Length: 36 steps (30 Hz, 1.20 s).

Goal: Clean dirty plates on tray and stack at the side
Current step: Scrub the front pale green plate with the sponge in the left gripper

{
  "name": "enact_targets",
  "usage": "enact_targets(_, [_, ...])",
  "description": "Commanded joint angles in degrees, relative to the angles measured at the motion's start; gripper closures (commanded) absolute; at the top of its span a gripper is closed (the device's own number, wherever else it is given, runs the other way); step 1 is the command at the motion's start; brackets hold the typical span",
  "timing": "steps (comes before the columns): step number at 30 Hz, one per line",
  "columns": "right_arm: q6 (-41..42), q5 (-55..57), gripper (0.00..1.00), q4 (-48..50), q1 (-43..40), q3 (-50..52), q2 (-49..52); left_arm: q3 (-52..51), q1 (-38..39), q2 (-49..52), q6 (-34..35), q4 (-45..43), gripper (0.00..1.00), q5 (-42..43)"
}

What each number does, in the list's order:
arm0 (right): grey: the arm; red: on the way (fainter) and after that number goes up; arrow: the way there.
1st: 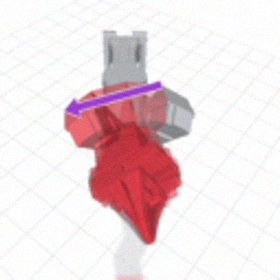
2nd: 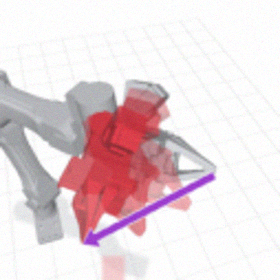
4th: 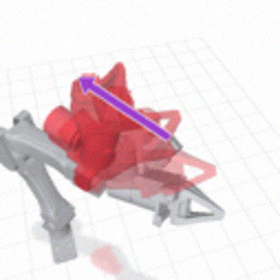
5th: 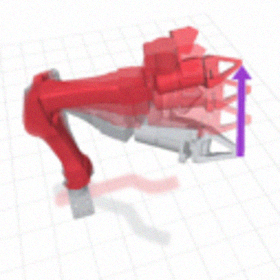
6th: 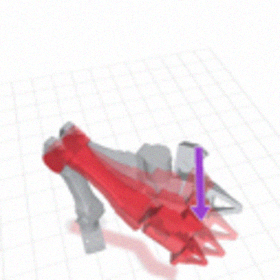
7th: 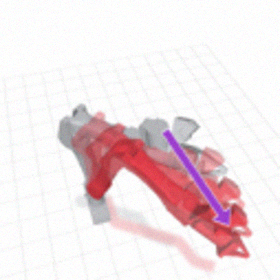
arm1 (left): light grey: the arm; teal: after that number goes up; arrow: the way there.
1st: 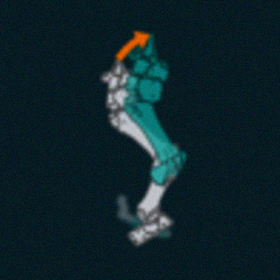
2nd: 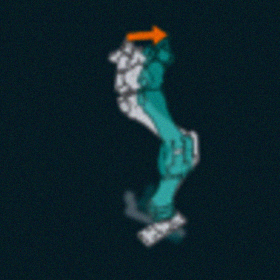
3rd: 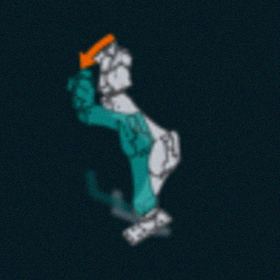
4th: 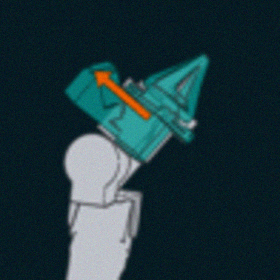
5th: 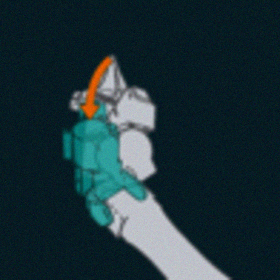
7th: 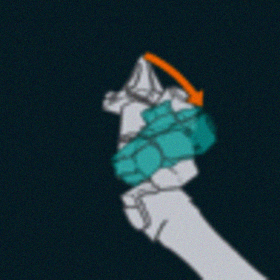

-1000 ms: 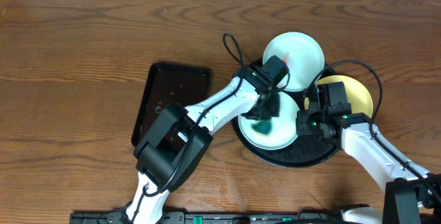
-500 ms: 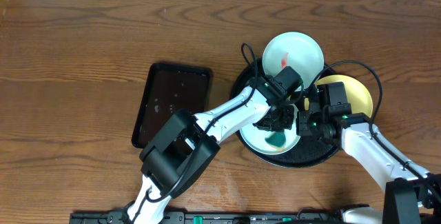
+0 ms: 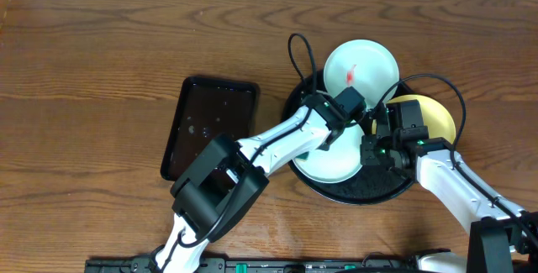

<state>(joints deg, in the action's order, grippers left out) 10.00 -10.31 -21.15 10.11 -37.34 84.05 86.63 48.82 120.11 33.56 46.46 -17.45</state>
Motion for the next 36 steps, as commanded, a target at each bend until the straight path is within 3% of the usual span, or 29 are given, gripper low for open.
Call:
enact_targets(1, [-0.87,1.27,0.99,-0.55,0.11,-0.04,-0.02,0.31,-1.27,0.98,-0.9,1.27,0.92,-11.1])
enact_targets(4, [-0.87,1.27,0.99,-0.55,0.09,-0.04,-0.04,-0.22,-1.27,1.36,-0.9,-1.49,0.92,1.33])
enact_targets(8, [-0.87,1.27,0.99,-0.55,0.07,-0.04,-0.02,-0.33,-1.22,3.61,-0.92,-8.28,0.92,28.28])
enact_targets(11, [-0.87,1.27,0.99,-0.5,0.07,-0.04,-0.02,-0.33,-0.87,4.96,-1.03,-12.41,0.92,41.88])
enact_targets(26, [-0.9,1.27,0.99,-0.52,0.07,-0.04,-0.02,-0.26,-0.83,4.94,-14.51,-13.07,0.92,52.04])
enact_targets(33, [-0.87,1.27,0.99,-0.55,0.07,-0.04,-0.02,-0.26,-1.07,4.94,-14.03,-12.09,0.92,51.98])
enact_targets(36, [-0.87,1.27,0.99,-0.52,0.07,-0.04,-0.04,0.61,-1.86,4.94,-8.85,-7.98,0.92,44.92])
